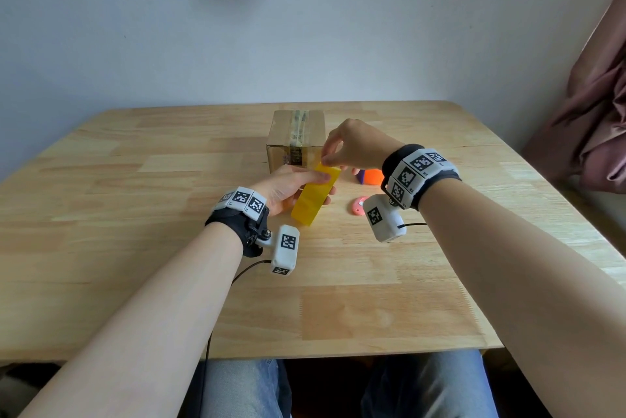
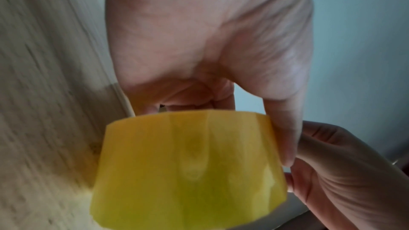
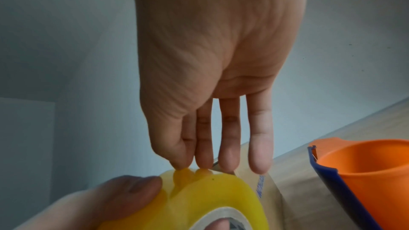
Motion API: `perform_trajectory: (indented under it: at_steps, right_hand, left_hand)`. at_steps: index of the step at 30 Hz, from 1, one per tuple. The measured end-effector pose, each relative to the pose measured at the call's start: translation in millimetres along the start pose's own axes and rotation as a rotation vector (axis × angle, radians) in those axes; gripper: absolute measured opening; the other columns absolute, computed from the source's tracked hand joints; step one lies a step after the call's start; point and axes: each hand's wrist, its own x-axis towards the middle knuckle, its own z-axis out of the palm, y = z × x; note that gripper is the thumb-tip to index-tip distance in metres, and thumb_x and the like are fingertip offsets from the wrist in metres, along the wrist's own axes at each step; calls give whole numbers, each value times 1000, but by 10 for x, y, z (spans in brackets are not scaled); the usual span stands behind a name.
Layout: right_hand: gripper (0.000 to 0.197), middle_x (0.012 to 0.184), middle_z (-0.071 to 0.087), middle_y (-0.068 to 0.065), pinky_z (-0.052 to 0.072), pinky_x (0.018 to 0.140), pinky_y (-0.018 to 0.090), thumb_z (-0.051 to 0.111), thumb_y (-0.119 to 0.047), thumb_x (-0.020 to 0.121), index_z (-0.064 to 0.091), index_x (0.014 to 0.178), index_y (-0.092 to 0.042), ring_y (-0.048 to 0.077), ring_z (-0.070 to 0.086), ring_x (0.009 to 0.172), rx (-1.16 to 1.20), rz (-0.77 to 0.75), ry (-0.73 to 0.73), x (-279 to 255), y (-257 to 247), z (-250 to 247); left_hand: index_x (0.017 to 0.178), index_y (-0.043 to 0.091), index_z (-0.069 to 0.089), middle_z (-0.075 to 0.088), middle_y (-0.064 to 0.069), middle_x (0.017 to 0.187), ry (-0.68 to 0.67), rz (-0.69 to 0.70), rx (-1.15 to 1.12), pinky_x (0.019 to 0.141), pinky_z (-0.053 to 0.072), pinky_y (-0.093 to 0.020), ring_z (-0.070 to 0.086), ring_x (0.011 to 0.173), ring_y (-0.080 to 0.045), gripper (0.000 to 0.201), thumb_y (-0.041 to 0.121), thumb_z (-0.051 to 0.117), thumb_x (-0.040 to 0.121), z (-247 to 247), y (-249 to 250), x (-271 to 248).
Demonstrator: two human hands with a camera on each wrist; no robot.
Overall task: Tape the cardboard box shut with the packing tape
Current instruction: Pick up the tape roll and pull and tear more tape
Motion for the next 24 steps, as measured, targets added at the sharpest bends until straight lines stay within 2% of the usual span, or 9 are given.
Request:
perform_trajectory:
  at_steps: [3, 5, 8, 11, 12, 15, 18, 21, 24]
  right_hand:
    - [9, 96, 74, -6, 57, 49, 24, 69, -22, 93, 76, 98, -19, 17, 74, 69, -7, -21, -2, 8, 34, 40]
    - [9, 98, 74, -3, 59, 49, 27, 67, -23, 93, 74, 97, -19, 23, 75, 68, -22, -31, -4, 2, 42, 55]
    - [8, 95, 75, 1, 58, 46, 29, 67, -26, 91, 72, 90, -20, 22, 71, 58, -52, -19, -21, 3, 57, 88]
    - [12, 88, 76, 9, 62, 52, 47, 67, -32, 85, 69, 83, -21, 30, 73, 63, -50, -1, -19, -13, 83, 128]
    - [13, 88, 76, 10, 62, 55, 50, 67, -32, 84, 69, 83, -19, 31, 74, 66, -46, -2, -18, -20, 95, 135]
    - [10, 90, 76, 6, 63, 59, 43, 65, -28, 88, 68, 85, -20, 27, 75, 67, -9, -20, -8, -42, 151, 136]
    - [6, 85, 74, -1, 65, 65, 43, 65, -23, 92, 70, 89, -21, 22, 75, 68, 106, -21, 64, -65, 232, 101]
    - [14, 82, 75, -6, 64, 58, 36, 73, -22, 92, 76, 105, -17, 16, 74, 63, 185, -13, 82, -105, 293, 66]
    - [12, 76, 74, -10, 62, 54, 30, 77, -26, 90, 80, 100, -20, 10, 71, 58, 183, 11, 69, -119, 293, 77]
  left_hand:
    - [114, 3, 73, 82, -13, 98, 2, -6, 13, 90, 57, -43, 78, 80, -24, 26, 18, 76, 93, 16, 11, -8]
    - [113, 4, 73, 82, -12, 97, -3, -12, 23, 91, 57, -43, 78, 79, -23, 24, 17, 75, 93, 28, 20, -17]
    - [113, 6, 74, 82, -11, 98, -3, -21, 51, 94, 55, -45, 77, 81, -24, 24, 19, 76, 93, 38, 25, -28]
    - [113, 6, 74, 82, -12, 97, 8, -21, 78, 89, 56, -43, 77, 79, -24, 25, 19, 77, 92, 64, 24, -25]
    - [112, 5, 74, 82, -13, 96, 13, -19, 78, 86, 57, -41, 77, 78, -24, 24, 18, 77, 92, 73, 22, -18]
    - [109, 2, 74, 82, -14, 92, 34, 3, 80, 77, 59, -35, 77, 73, -24, 23, 16, 77, 90, 94, 28, -5]
    - [103, 1, 75, 83, -12, 86, 66, 23, 86, 77, 60, -37, 77, 69, -21, 20, 17, 78, 90, 116, 46, -12]
    - [95, 5, 74, 81, -5, 73, 79, 28, 97, 60, 61, -26, 76, 60, -13, 12, 17, 73, 94, 110, 59, -40]
    - [95, 6, 74, 81, -4, 72, 75, 30, 99, 60, 61, -26, 76, 60, -12, 11, 17, 72, 95, 100, 57, -59]
